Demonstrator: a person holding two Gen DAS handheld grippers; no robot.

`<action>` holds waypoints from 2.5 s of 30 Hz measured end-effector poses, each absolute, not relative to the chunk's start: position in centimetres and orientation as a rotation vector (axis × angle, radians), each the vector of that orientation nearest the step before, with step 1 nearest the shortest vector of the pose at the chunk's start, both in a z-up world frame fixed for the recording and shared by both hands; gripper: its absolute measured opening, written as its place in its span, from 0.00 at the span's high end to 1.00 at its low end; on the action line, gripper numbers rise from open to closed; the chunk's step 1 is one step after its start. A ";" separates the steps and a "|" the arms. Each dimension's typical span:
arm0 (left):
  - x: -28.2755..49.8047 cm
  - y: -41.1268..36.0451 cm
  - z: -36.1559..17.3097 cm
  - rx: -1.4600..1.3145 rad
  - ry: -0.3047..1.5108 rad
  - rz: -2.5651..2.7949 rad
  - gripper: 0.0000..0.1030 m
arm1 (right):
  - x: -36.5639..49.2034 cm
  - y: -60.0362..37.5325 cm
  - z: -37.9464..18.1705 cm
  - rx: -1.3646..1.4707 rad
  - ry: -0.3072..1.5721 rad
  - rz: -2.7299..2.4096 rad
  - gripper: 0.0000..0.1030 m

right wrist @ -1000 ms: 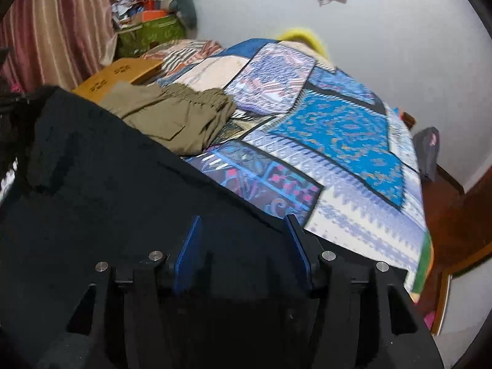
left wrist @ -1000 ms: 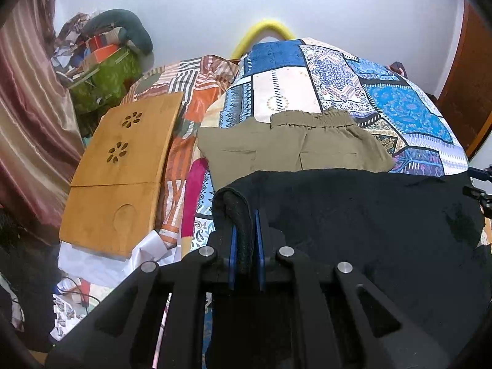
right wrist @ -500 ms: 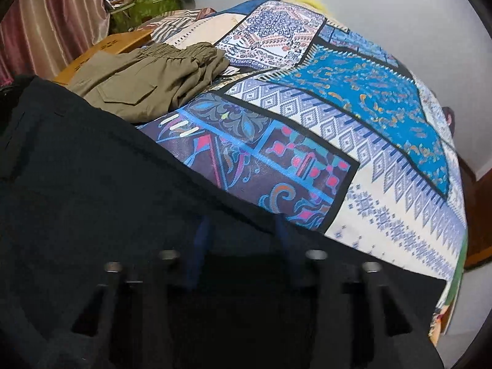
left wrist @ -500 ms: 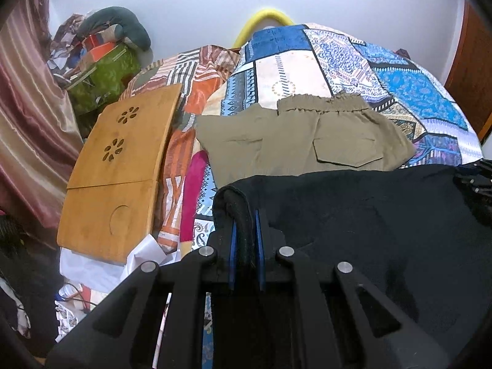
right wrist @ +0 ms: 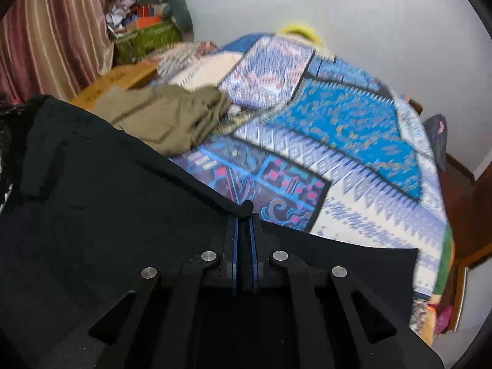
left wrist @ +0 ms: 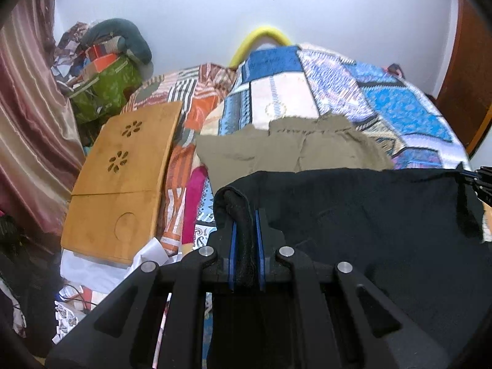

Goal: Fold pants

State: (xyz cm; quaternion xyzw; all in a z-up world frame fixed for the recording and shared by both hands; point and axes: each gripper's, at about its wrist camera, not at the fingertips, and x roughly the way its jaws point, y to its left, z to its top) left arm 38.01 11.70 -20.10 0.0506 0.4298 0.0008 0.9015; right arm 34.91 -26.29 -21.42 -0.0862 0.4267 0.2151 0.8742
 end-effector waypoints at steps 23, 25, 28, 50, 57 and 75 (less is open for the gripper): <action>19.4 13.8 -16.1 0.026 0.803 -0.012 0.90 | 16.9 -28.5 -13.7 -0.078 0.778 0.479 0.95; 17.7 14.6 -16.9 0.022 0.811 0.001 0.90 | 15.4 -28.4 -14.2 -0.078 0.786 0.481 0.95; 15.6 15.9 -18.2 0.022 0.821 0.030 0.98 | 13.3 -28.5 -14.9 -0.057 0.808 0.494 0.95; 13.3 16.5 -24.4 -0.049 0.966 0.059 0.99 | 7.9 -30.0 -18.2 0.001 0.963 0.419 0.78; 17.4 12.5 -21.8 -0.015 0.952 -0.004 0.92 | 9.8 -32.5 -15.3 0.018 0.909 0.324 0.58; 27.8 4.4 -23.0 0.076 0.928 -0.064 0.42 | 25.5 -26.0 -18.9 -0.072 1.017 0.345 0.37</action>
